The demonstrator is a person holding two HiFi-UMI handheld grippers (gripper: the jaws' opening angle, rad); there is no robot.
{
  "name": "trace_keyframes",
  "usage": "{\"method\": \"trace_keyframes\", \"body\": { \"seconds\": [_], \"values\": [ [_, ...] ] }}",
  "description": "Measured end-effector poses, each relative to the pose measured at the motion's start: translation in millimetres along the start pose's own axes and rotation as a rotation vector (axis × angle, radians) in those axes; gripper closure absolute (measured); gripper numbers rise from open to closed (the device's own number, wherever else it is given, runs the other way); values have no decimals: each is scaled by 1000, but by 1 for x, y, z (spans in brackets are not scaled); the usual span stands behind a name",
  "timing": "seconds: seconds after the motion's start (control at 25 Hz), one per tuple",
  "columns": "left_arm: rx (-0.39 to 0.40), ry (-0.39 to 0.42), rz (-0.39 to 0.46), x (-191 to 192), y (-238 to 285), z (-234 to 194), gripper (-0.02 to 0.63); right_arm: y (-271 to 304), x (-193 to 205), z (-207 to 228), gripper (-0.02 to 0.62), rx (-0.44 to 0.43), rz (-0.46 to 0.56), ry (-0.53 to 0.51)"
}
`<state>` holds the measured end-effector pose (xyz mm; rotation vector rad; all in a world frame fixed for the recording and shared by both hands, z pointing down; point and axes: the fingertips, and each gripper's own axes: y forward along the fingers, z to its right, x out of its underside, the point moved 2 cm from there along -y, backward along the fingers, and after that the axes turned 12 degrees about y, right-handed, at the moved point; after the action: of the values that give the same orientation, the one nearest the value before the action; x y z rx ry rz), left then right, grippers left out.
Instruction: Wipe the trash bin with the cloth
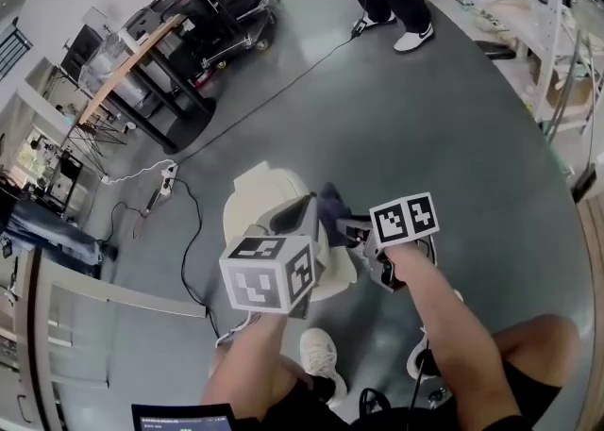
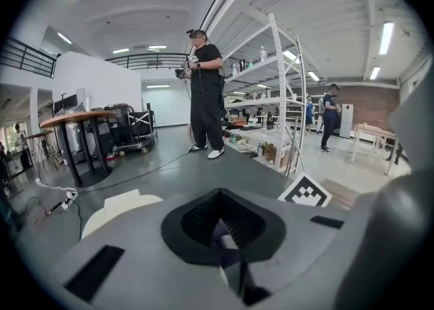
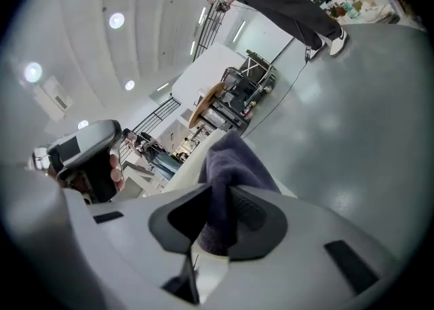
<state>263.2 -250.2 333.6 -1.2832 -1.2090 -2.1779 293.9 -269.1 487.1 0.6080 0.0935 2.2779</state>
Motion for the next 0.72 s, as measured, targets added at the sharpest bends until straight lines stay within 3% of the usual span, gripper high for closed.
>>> {"method": "trace_keyframes", "body": {
  "seconds": [0.36, 0.72],
  "values": [
    [53, 9, -34, 7, 17, 7, 606, 25, 15, 24, 526, 6, -70, 21],
    [74, 36, -71, 17, 24, 18, 606, 50, 48, 70, 526, 69, -141, 53]
  ]
}}
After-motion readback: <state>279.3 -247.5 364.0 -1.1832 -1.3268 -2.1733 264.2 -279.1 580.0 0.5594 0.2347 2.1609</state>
